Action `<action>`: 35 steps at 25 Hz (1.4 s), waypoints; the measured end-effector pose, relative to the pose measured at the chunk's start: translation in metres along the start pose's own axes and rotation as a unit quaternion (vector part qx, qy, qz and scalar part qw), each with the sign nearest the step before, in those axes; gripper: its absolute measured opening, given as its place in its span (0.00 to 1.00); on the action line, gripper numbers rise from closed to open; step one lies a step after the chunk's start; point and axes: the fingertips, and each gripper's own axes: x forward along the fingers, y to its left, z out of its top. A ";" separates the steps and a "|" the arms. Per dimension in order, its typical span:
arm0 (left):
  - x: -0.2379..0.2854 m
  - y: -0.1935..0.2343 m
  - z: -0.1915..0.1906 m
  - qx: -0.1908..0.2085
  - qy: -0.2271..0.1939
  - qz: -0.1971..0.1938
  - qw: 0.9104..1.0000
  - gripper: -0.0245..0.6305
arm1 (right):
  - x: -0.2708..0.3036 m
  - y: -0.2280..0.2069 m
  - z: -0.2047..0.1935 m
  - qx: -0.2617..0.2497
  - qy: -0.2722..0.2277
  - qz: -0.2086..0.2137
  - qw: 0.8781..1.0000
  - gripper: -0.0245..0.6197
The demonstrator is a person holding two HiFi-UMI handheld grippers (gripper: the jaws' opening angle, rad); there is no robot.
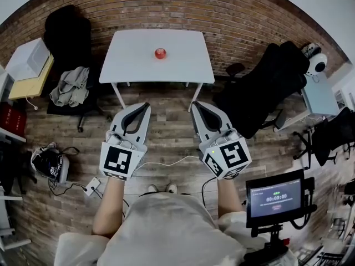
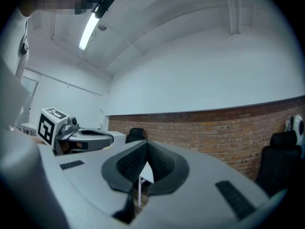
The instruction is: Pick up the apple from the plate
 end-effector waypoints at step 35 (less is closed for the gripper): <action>0.088 0.006 -0.026 -0.017 0.009 0.008 1.000 0.04 | 0.025 -0.092 -0.021 0.033 0.013 0.036 0.999 0.04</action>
